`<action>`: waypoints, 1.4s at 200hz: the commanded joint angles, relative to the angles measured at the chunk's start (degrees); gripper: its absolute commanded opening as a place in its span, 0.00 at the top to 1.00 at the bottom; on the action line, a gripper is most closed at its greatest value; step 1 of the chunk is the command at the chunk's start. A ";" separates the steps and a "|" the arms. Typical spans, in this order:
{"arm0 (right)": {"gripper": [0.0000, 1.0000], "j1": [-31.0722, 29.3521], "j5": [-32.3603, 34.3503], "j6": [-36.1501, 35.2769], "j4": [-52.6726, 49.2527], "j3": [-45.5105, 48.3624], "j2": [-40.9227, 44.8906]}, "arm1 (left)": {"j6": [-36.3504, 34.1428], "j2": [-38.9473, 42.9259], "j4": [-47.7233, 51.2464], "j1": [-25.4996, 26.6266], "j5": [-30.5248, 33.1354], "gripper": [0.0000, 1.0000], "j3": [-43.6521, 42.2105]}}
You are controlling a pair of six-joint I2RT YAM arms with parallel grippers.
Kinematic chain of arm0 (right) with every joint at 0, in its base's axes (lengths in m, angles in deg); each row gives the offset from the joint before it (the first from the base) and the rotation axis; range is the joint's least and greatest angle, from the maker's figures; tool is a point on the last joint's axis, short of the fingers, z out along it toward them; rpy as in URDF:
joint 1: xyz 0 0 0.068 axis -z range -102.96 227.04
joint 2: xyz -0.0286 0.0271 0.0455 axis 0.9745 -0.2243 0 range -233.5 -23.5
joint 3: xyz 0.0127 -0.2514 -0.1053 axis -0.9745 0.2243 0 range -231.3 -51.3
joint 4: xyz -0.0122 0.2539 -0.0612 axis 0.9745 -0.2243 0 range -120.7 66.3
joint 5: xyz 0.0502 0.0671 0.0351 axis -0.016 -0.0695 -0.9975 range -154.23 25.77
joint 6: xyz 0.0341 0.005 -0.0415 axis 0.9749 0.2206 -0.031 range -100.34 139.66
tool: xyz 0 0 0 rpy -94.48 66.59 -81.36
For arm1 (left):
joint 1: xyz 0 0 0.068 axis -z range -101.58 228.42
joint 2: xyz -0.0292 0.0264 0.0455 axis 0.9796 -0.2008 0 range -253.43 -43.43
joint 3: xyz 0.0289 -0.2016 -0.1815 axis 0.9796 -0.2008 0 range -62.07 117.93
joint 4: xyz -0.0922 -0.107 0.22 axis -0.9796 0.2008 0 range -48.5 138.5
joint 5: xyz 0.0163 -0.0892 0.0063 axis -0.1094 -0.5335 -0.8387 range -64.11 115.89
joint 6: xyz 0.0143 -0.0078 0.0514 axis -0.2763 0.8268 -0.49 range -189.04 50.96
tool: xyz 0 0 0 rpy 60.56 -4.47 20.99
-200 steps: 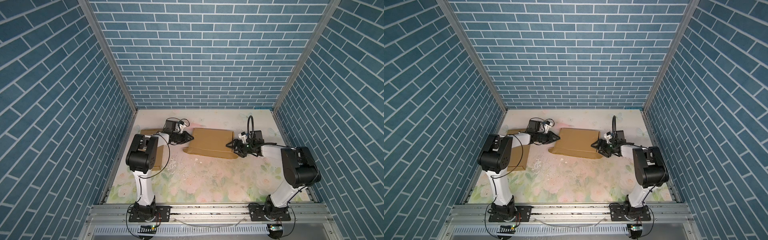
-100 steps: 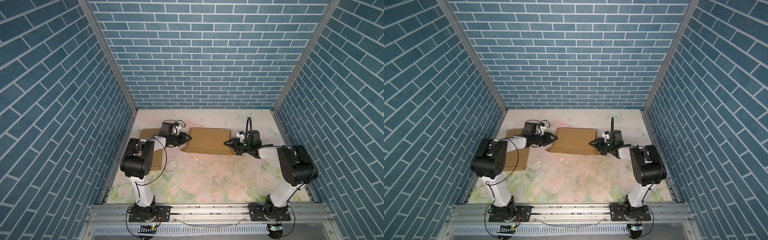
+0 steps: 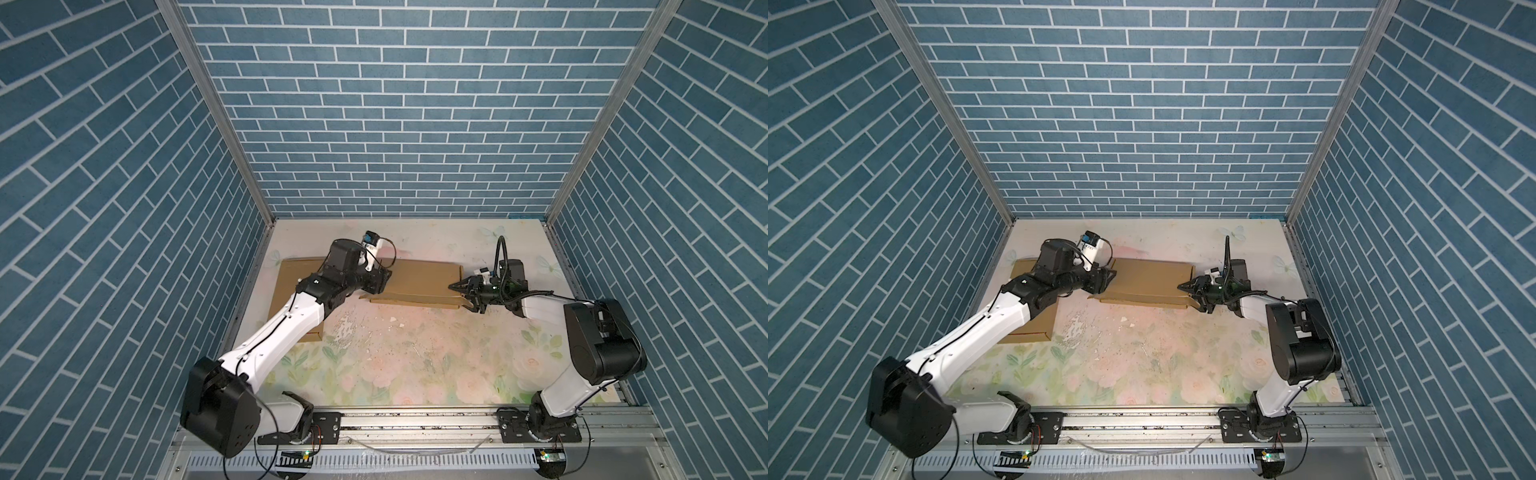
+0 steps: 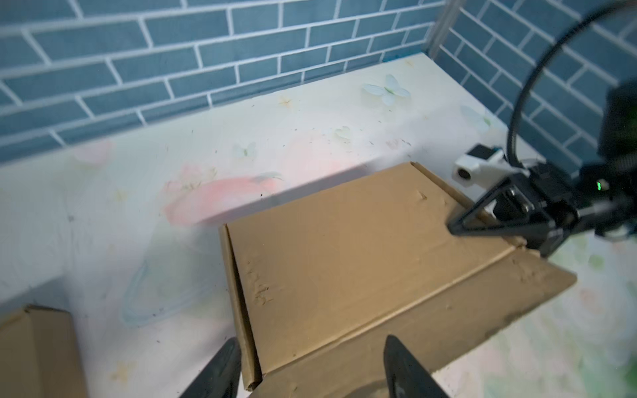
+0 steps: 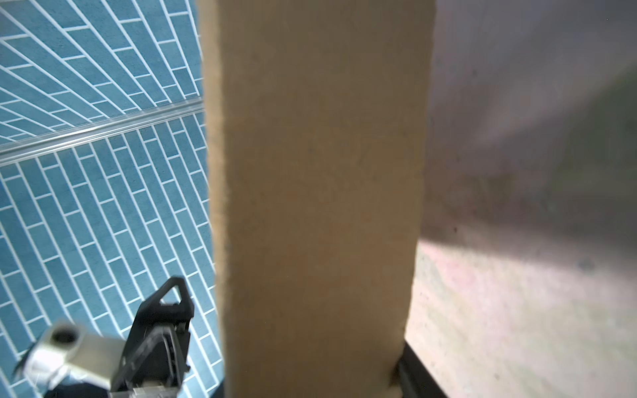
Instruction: Fold the paper box
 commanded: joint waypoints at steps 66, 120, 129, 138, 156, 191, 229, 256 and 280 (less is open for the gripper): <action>0.52 0.12 -7.40 4.76 -12.24 -3.27 5.41 | -37.40 -1.43 7.28 16.28 6.83 0.19 -0.46; 0.52 0.10 -9.53 5.68 -16.61 -3.38 6.19 | -45.92 -5.24 0.34 20.21 16.32 0.18 -4.00; 0.52 0.10 -9.70 5.99 -17.21 -3.08 6.43 | -47.37 -5.42 -1.51 20.70 18.58 0.18 -4.97; 0.52 0.07 -10.24 6.88 -17.23 -2.45 6.63 | -48.94 -5.45 -3.44 21.17 20.27 0.19 -6.02; 0.52 0.03 -11.26 8.52 -17.23 -1.79 7.05 | -51.36 -4.65 -7.19 21.90 22.54 0.18 -8.41; 0.53 -0.29 -12.22 10.03 -18.58 -1.36 8.39 | -53.49 -3.40 -8.97 22.26 23.22 0.17 -10.72; 0.54 -1.24 -13.04 11.15 -17.94 -0.14 8.94 | -55.55 -4.83 -11.15 22.26 25.16 0.25 -11.36; 0.54 -1.81 -13.93 12.24 -16.82 0.76 9.27 | -58.30 -4.36 -15.40 22.26 26.53 0.38 -13.04; 0.54 -2.22 -14.47 12.88 -16.23 1.19 9.35 | -59.45 -3.42 -17.05 22.25 27.00 0.46 -14.05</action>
